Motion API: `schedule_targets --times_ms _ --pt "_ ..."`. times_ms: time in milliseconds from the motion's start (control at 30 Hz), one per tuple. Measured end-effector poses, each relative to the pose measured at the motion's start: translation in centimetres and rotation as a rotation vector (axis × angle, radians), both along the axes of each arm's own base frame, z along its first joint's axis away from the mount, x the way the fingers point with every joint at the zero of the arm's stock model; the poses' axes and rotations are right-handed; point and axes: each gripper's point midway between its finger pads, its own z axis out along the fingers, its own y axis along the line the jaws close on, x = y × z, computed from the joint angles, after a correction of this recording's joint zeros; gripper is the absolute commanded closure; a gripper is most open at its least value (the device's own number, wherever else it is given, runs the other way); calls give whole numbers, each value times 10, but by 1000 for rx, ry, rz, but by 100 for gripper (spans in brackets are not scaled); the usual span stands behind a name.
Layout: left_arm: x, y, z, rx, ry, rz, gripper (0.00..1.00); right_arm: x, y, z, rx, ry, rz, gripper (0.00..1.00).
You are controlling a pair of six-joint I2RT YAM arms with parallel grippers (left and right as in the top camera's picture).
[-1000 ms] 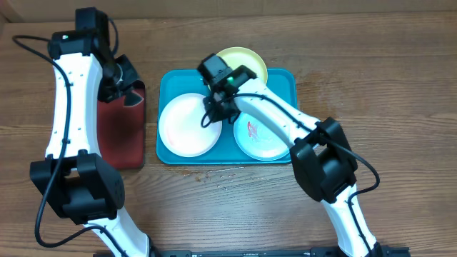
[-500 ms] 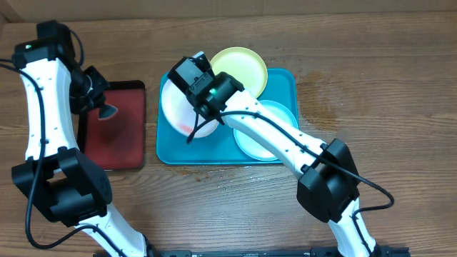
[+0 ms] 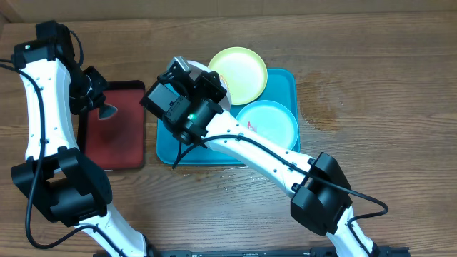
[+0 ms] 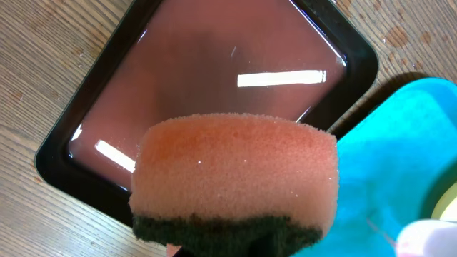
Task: Clean dirty plates on tray and stack at the side
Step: 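Lift the white plate by its rim with the right gripper and carry it right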
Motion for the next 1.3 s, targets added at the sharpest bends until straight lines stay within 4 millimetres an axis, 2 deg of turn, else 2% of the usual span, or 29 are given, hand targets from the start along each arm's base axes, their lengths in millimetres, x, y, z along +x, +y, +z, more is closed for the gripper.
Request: schedule_targets --times_ms 233,467,533,633,700,767,867,967,1067,1133,1167,1300 --pt "0 0 0 0 0 0 96 5 -5 16 -112 -51 -2 96" --pt "0 0 0 0 0 0 96 5 -6 18 -125 -60 -4 96" --pt "0 0 0 0 -1 0 96 4 -1 8 -66 -19 16 96" --pt "0 0 0 0 0 0 96 -5 14 -27 28 182 122 96" --pt "0 0 0 0 0 0 96 -10 17 -42 79 274 152 96" --pt "0 0 0 0 0 0 96 -6 16 -49 164 311 132 96" --pt "0 0 0 0 -1 0 96 10 6 -50 327 332 70 96" --pt "0 0 0 0 -1 0 96 29 -19 -44 483 371 7 96" --pt "0 0 0 0 -1 0 96 52 -66 -32 674 438 -67 96" --pt "0 0 0 0 -1 0 96 67 -107 -26 795 480 -129 96" --pt "0 0 0 0 -1 0 96 73 -135 -27 854 504 -179 96" --pt "1 0 0 0 -3 0 96 75 -220 -41 961 572 -372 96"
